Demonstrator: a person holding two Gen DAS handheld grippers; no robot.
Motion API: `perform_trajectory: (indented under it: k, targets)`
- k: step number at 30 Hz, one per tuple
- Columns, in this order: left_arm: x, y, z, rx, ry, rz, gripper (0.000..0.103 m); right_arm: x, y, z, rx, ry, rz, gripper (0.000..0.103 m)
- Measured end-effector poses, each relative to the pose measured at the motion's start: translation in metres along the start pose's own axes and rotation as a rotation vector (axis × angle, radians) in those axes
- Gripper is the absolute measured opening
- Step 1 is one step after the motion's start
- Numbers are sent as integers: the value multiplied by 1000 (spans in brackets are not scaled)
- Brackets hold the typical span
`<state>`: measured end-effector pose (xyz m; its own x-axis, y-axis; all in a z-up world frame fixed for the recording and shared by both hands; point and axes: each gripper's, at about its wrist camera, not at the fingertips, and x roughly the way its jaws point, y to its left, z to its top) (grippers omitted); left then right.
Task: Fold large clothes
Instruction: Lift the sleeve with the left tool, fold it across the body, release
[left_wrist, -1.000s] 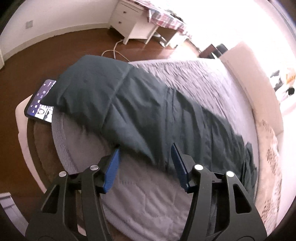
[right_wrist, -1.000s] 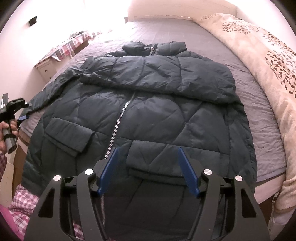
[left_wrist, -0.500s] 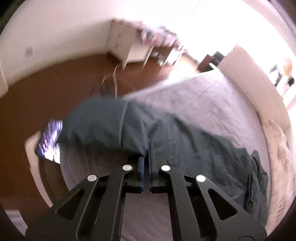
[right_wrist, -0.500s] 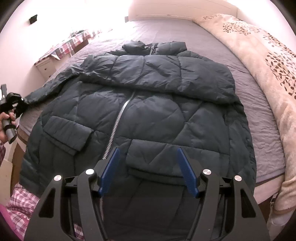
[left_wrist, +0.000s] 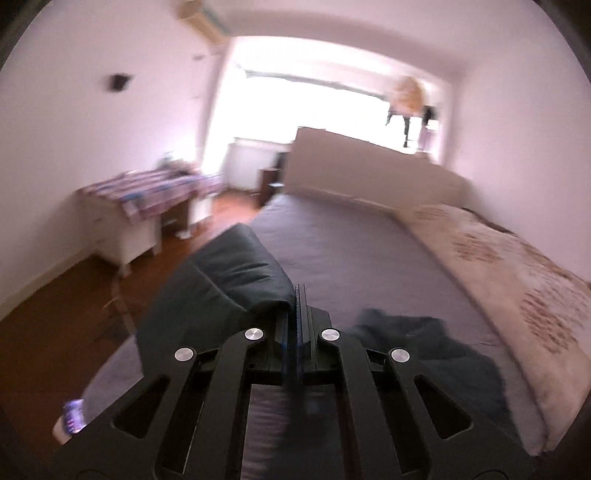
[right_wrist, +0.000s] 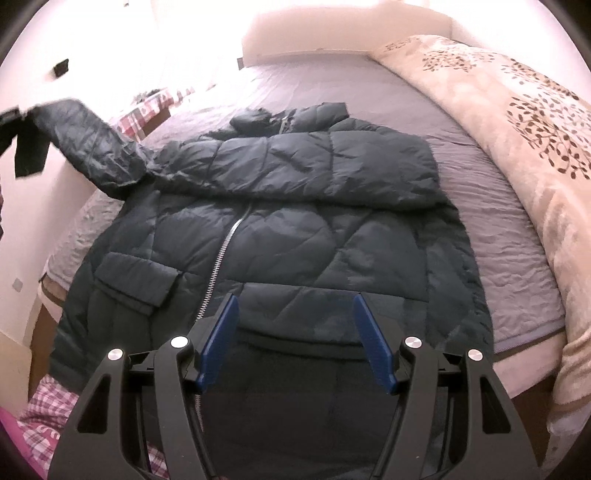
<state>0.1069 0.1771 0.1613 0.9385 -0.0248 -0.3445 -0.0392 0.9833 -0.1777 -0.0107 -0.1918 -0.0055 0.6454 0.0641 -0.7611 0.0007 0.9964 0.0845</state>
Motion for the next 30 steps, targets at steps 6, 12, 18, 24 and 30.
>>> perform_trajectory:
  k: [6,12,18,24,30]
  targets:
    - [6,-96,-22,163,83,-190,2,-10,-29,-13,76,-22,0,65]
    - [45,-170,-100,287,317,-289,2,-13,-57,-23,163,-30,13,65]
    - [96,-189,-181,298,537,-272,3,-15,-71,-30,193,-34,18,65]
    - [105,-194,-210,230,646,-274,32,-12,-73,-33,203,-21,18,65]
    - [71,-191,-209,235,637,-319,77,-11,-60,-30,168,-11,13,65]
